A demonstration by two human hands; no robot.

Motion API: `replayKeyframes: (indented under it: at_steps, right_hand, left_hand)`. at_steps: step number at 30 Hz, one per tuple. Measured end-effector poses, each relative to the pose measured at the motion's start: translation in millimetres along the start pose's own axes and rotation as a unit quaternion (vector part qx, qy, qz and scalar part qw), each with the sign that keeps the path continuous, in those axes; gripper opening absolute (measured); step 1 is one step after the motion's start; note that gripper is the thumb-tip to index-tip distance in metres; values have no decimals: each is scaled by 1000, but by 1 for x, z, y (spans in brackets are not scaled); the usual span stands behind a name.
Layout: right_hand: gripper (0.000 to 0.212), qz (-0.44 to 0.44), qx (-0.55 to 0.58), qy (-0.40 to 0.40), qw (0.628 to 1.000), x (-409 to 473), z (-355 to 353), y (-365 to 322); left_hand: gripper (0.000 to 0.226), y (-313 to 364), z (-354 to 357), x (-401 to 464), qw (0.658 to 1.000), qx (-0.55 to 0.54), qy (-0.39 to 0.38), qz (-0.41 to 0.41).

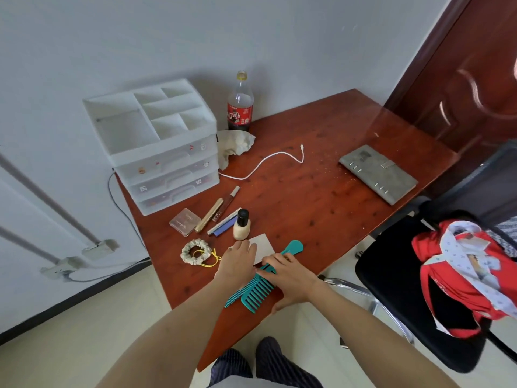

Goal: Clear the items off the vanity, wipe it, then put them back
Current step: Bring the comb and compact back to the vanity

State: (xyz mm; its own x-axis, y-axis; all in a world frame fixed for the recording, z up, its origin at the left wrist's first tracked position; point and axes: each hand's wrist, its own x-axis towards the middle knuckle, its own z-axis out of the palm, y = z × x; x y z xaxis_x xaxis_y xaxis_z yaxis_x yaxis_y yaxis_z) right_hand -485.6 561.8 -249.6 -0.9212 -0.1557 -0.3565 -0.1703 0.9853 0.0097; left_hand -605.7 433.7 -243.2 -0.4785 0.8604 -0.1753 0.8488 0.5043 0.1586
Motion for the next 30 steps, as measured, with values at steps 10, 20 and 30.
replayKeyframes:
  at_steps: [10, 20, 30]
  right_hand:
    - [83, -7, 46, 8, 999, -18, 0, 30]
    - [80, -53, -8, 57, 997, -20, 24, 6]
    - [35, -83, -63, 171, 980, -39, 49, -4]
  left_hand:
    - [44, 8, 6, 19, 1000, 4, -19, -6]
    - [35, 20, 9, 19, 1000, 9, -7, -29]
    - [46, 24, 6, 18, 997, 20, -18, -68]
